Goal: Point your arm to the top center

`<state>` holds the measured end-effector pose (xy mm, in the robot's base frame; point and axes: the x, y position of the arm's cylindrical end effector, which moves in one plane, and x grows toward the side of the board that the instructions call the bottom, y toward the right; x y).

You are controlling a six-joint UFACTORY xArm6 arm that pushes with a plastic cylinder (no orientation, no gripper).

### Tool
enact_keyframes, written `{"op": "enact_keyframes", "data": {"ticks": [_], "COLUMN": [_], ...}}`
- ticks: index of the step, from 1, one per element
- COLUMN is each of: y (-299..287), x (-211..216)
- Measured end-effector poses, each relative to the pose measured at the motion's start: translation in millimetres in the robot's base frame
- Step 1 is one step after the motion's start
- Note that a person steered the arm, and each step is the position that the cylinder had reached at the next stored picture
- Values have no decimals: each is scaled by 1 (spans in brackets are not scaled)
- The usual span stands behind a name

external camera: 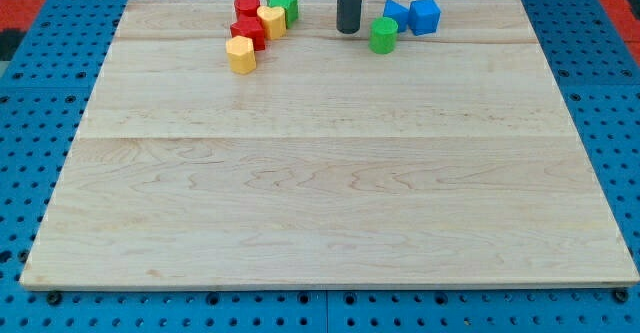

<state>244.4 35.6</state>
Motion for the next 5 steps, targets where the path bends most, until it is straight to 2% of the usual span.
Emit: {"op": "enact_keyframes", "data": {"ticks": [3,5], "y": [-17,-110], "x": [-47,-50]}}
